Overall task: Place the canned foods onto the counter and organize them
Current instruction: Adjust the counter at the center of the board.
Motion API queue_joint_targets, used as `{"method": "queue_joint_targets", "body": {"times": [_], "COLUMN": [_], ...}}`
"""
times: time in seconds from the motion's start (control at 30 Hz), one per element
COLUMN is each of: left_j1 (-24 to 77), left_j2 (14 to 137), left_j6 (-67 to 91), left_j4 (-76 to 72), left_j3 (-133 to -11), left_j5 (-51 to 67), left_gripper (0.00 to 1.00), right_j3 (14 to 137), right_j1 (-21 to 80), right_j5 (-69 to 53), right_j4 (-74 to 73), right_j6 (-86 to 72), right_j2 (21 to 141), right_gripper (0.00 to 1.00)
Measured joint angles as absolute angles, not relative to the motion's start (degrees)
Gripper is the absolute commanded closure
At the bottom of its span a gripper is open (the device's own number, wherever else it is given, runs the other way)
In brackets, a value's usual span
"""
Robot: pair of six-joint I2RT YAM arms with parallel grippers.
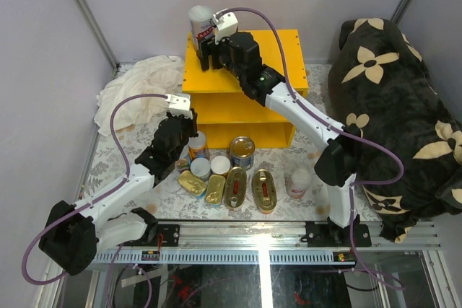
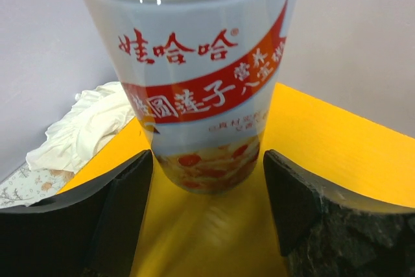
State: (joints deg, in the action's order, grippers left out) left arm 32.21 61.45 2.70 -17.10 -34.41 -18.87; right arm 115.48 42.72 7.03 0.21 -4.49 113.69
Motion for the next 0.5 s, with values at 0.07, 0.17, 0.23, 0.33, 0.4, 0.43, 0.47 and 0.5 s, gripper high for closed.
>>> {"method": "queue_joint_targets", "body": {"times": [0.07,0.17,0.23,0.33,0.4,0.43,0.47,0.5], "left_j1": [32.2,32.2,32.2,32.2,32.2,32.2,32.2,32.2], "left_j2": [61.5,61.5,61.5,61.5,61.5,61.5,61.5,61.5], "left_j6": [2.7,2.7,2.7,2.7,2.7,2.7,2.7,2.7], "left_j4": [-17.1,-17.1,-17.1,-17.1,-17.1,-17.1,-17.1,-17.1], "left_j3": [-34.4,-34.4,-34.4,-34.4,-34.4,-34.4,-34.4,-34.4], "left_j5": [-18.9,-18.9,-18.9,-18.9,-18.9,-18.9,-18.9,-18.9], "left_gripper": [1.00,1.00,1.00,1.00,1.00,1.00,1.00,1.00], "right_j3": [116.9,119.2,120.7,123.0,124.4,125.0,125.5,125.9], "right_j1": [42.7,42.7,42.8,42.8,42.8,42.8,42.8,42.8], "right_j5": [7.1,7.5,7.7,8.0,8.1,8.1,8.1,8.1], "right_j4": [0.3,0.4,0.3,0.3,0.2,0.1,0.1,0.0], "right_j6": [-4.4,-4.3,-4.3,-4.0,-3.9,-3.8,-3.7,-3.7], "right_j2": [114.9,116.8,118.0,119.8,120.9,121.3,121.7,122.0], "right_gripper": [0.26,0.27,0.27,0.29,0.30,0.31,0.31,0.31]}}
